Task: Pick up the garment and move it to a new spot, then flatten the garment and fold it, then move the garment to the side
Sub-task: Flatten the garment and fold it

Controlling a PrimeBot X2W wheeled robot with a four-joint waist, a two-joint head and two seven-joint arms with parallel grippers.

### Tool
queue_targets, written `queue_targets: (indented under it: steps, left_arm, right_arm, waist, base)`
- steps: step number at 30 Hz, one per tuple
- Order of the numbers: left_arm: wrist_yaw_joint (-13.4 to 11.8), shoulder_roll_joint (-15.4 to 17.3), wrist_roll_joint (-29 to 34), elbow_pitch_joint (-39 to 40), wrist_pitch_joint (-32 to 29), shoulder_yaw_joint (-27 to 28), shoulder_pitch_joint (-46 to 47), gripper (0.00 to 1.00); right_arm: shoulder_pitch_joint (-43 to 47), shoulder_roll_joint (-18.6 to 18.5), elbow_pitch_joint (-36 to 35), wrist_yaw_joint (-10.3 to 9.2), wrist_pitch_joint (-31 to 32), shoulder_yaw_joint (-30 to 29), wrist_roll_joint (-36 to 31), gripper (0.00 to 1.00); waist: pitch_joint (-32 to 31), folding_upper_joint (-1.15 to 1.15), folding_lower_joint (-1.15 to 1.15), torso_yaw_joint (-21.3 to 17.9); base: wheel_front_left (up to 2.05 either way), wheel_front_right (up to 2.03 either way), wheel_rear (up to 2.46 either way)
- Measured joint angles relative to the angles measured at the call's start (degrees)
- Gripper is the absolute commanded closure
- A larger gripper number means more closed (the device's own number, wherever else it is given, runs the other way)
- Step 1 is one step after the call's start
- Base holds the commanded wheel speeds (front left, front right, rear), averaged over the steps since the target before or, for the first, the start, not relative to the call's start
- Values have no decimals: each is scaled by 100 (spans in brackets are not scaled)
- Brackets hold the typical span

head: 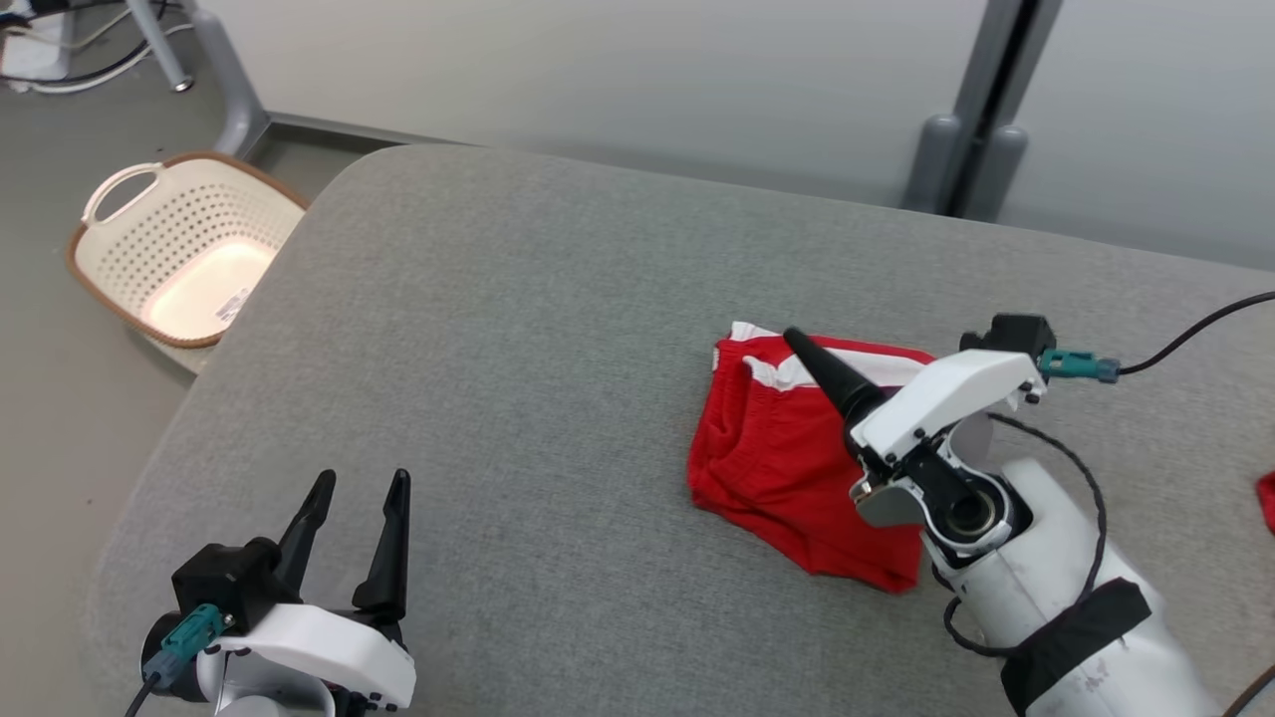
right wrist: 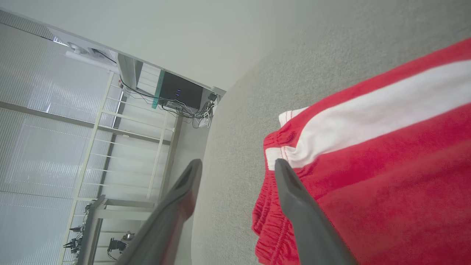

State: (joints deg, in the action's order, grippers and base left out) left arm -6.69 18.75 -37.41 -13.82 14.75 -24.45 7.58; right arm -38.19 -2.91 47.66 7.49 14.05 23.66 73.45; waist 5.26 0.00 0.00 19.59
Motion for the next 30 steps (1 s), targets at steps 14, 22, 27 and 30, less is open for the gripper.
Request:
queue_targets:
  steps: [14,22,27,30]
  left_arm:
    - [-91,31,203,390,29,538,-182,0]
    - [-118,4,474,678,38,999,-394,0]
    - [-96,-40,613,761,38,1295,-602,0]
    - [-67,-110,693,780,38,1384,-734,0]
  right_arm:
    - [622,-1438,-2151,0,-1936,650,-1636,0]
    - [1179,-1621,-2340,0,-2762,187,-3222,0]
    - [1774,-1290,-2468,0,-2848,-417,-4064,0]
    - [2105,-1084,-2543,0,-2870,-829,-4523,0]
  waist:
    - [-253,0,0,-956]
    - [-333,0,0,-1547]
    - [-441,0,0,-1807]
    - [-512,0,0,-1914]
  base:
    - [0,0,0]
    - [0,0,0]
    - [0,0,0]
    - [0,0,0]
